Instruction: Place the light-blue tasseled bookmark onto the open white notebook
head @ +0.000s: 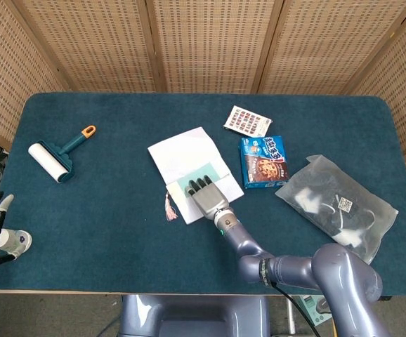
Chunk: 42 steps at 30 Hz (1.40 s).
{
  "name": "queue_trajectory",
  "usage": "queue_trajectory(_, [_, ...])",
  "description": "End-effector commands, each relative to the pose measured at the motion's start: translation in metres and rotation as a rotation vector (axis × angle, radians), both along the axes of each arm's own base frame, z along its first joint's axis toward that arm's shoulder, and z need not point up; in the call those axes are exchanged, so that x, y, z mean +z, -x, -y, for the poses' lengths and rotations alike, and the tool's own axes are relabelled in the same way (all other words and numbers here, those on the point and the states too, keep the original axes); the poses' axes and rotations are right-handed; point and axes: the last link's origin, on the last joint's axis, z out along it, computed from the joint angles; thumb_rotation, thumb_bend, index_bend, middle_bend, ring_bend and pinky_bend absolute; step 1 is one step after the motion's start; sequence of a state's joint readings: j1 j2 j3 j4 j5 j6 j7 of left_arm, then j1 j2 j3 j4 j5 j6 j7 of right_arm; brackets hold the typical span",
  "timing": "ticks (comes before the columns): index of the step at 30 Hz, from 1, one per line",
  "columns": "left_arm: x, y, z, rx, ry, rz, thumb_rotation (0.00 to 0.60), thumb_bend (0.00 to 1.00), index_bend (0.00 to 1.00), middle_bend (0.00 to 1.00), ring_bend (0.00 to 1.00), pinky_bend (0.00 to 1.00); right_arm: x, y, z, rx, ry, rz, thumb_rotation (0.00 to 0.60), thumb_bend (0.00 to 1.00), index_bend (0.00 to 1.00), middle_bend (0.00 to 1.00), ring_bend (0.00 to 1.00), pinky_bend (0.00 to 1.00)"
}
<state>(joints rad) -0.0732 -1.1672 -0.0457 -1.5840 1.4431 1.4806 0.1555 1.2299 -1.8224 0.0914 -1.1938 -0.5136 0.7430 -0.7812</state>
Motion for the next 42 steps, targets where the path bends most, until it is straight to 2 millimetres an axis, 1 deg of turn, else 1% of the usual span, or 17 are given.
queue_trajectory(1, [0.000,0.000,0.000,0.001,0.000,0.001,0.600,0.00,0.00,0.00,0.00,0.00,-0.001,-0.002,0.000,0.002,-0.001,0.001,0.600,1.00,0.12,0.00,0.00,0.03])
queue_trajectory(9, [0.000,0.001,0.000,0.002,0.001,0.002,0.600,0.00,0.00,0.00,0.00,0.00,-0.002,-0.001,-0.001,-0.005,-0.003,-0.005,0.600,1.00,0.12,0.00,0.00,0.03])
queue_trajectory(18, [0.001,0.000,0.001,-0.003,-0.006,0.004,0.600,0.00,0.00,0.00,0.00,0.00,0.008,-0.009,0.000,0.027,0.026,0.000,0.600,1.00,0.12,0.00,0.00,0.03])
queue_trajectory(22, [0.002,-0.001,0.001,-0.004,-0.010,0.006,0.600,0.00,0.00,0.00,0.00,0.00,0.026,-0.019,0.001,0.055,0.063,0.010,0.600,1.00,0.12,0.00,0.00,0.03])
queue_trajectory(27, [0.002,-0.003,0.002,-0.014,-0.010,0.004,0.600,0.00,0.00,0.00,0.00,0.00,0.052,-0.036,-0.006,0.098,0.105,0.052,0.600,1.00,0.10,0.00,0.00,0.03])
queue_trajectory(30, [0.003,-0.005,0.003,-0.023,-0.016,0.003,0.600,0.00,0.00,0.00,0.00,0.00,0.064,-0.043,-0.011,0.108,0.121,0.079,0.600,0.99,0.09,0.00,0.00,0.02])
queue_trajectory(31, [0.004,-0.006,0.004,-0.024,-0.019,0.003,0.600,0.00,0.00,0.00,0.00,0.00,0.069,-0.045,-0.012,0.114,0.130,0.088,0.600,0.97,0.08,0.00,0.00,0.02])
queue_trajectory(32, [0.005,-0.006,0.004,-0.026,-0.022,0.003,0.600,0.00,0.00,0.00,0.00,0.00,0.074,-0.045,-0.014,0.117,0.138,0.097,0.600,0.93,0.07,0.00,0.00,0.02])
queue_trajectory(34, [0.005,-0.007,0.005,-0.027,-0.026,0.005,0.600,0.00,0.00,0.00,0.00,0.00,0.083,-0.044,-0.017,0.117,0.153,0.116,0.600,0.79,0.06,0.00,0.00,0.01])
queue_trajectory(36, [0.005,-0.007,0.006,-0.027,-0.025,0.004,0.600,0.00,0.00,0.00,0.00,0.00,0.092,-0.039,-0.022,0.113,0.168,0.139,0.600,0.60,0.04,0.00,0.00,0.00])
queue_trajectory(38, [0.005,-0.007,0.007,-0.030,-0.022,0.003,0.600,0.00,0.00,0.00,0.00,0.00,0.102,-0.029,-0.027,0.109,0.186,0.156,0.600,0.50,0.03,0.00,0.00,0.00])
queue_trajectory(40, [0.004,-0.008,0.007,-0.031,-0.020,0.002,0.600,0.00,0.00,0.00,0.00,0.00,0.110,-0.019,-0.033,0.103,0.202,0.179,0.600,0.45,0.02,0.00,0.00,0.00])
queue_trajectory(42, [0.004,-0.008,0.008,-0.034,-0.021,0.002,0.600,0.00,0.00,0.00,0.00,0.00,0.121,-0.003,-0.040,0.099,0.224,0.203,0.600,0.42,0.01,0.00,0.00,0.00])
